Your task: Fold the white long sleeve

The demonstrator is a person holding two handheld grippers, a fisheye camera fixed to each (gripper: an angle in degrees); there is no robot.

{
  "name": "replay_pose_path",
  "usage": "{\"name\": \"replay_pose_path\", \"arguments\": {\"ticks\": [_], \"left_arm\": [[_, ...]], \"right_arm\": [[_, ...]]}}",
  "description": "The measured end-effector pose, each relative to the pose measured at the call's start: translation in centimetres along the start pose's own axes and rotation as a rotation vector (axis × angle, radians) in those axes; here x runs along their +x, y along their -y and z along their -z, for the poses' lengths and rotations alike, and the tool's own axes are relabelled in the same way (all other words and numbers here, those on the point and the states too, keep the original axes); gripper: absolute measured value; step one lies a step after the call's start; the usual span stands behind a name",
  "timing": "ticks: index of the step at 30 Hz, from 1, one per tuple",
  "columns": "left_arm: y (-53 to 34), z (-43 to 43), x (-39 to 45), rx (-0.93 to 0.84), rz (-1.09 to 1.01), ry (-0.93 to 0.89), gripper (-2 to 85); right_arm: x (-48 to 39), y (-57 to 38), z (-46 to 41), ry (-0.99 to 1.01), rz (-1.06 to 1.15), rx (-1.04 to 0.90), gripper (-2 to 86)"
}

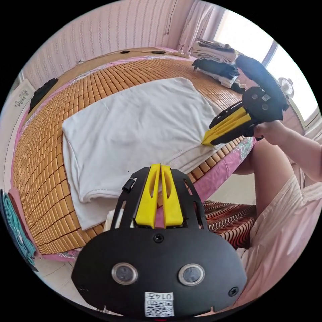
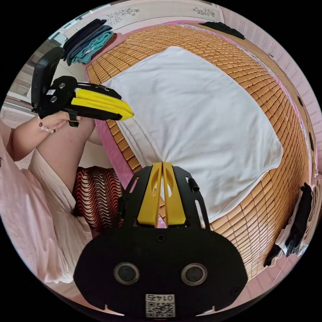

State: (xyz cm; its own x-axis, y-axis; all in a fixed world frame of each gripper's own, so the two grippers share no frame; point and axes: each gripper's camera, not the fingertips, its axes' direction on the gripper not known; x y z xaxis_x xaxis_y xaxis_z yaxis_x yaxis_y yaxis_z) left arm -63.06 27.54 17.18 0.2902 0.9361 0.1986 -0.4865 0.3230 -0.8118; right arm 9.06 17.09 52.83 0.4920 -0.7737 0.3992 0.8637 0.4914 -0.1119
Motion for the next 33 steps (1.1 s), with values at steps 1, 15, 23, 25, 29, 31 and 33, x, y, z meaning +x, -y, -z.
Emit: {"name": "replay_pose_path", "arguments": {"ticks": [1, 15, 23, 25, 29, 31, 33], "left_arm": [[-0.7, -0.1, 0.4, 0.047, 0.006, -0.002, -1.0], [1.6, -1.2, 6.8, 0.071, -0.072, -0.043, -1.0], [0.5, -1.2, 9.6, 0.100, -0.130, -0.047, -1.0], [0.4, -1.2, 10.1, 0.101, -0.142, -0.039, -1.0], [0.3, -1.3, 10.9, 0.107, -0.137, -0.044, -1.0], [0.2, -1.3, 11.3, 0.115, -0.135, -0.045, -1.0], [0.1, -1.3, 11.6, 0.118, -0.137, -0.047, -0.9]], "right_arm": [[-0.3, 0.0, 0.2, -0.019, -0.015, 0.052, -0.3], [5.5, 18.0, 2.5, -0.115, 0.062, -0.004, -0.4], [8.6, 23.2, 0.8, -0.108, 0.075, -0.174, -0.4], [10.4, 24.1, 0.4, -0.037, 0.031, -0.181, -0.4], [11.6, 24.2, 2.2, -0.017, 0.035, -0.216, -0.4], [12.1, 24.1, 2.6, -0.066, 0.024, -0.188, -0.4], [12.6, 24.2, 1.0, -0.117, 0.027, -0.225, -0.4]]}}
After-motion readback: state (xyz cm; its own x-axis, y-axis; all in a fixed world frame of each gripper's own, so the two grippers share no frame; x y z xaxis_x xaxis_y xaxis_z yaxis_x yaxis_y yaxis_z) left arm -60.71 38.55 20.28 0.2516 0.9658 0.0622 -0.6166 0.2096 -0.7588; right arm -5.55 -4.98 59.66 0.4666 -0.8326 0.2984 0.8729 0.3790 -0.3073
